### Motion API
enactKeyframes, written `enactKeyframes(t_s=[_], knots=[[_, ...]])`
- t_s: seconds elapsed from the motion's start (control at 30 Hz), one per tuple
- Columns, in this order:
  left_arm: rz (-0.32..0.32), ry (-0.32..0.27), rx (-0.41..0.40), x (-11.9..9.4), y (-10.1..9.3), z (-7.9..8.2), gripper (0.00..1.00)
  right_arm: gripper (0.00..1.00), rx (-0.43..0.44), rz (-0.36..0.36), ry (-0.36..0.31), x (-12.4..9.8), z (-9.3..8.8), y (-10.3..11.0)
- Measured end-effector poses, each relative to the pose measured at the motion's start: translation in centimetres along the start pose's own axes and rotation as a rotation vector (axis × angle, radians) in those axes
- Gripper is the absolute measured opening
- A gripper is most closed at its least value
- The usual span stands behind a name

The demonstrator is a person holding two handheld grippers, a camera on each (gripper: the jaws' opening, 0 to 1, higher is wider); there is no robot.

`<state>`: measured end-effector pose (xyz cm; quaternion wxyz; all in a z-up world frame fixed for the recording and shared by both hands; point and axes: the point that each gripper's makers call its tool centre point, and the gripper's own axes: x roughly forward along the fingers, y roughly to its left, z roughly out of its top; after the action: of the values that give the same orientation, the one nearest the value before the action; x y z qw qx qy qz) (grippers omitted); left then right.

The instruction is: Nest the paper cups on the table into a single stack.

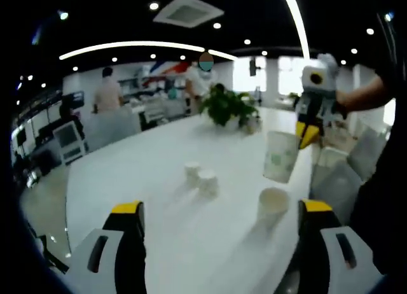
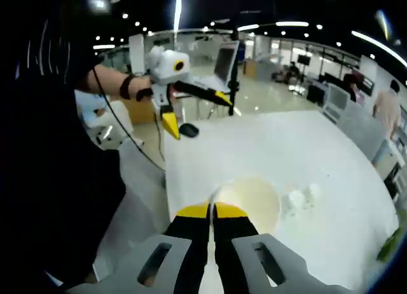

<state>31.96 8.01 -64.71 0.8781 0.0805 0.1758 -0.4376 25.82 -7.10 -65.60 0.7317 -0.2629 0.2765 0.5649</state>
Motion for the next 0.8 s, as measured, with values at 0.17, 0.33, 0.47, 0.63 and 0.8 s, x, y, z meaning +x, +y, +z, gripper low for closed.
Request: enactKeyframes(t_s=[0.17,0.33,0.47,0.63,0.8], knots=[[0.006,-0.003,-0.019,-0.3,-0.1,-0.5,0.99,0.00,-0.044,0.022,0.058,1.6,-1.0,0.7],[0.005,0.003,-0.034,-0.7,-0.4,-1.0,0.99,0.00,-0.075,0.033,0.108,2.7,-1.9,0.8],[0.013,0.004,-0.043,-1.0,-0.2,-1.5,0.99,0.00,-0.090,0.046,0.139,3.5,-2.6,0.9],[0.022,0.003,-0.061,-1.3,0.0,-1.8,0.99,0.00,-0.120,0.067,0.190,4.6,-3.6,1.0],[0.021,0.012,-0.071,-1.3,-0.3,-2.3,0.99,0.00,-0.136,0.091,0.223,5.7,-4.2,1.0]])
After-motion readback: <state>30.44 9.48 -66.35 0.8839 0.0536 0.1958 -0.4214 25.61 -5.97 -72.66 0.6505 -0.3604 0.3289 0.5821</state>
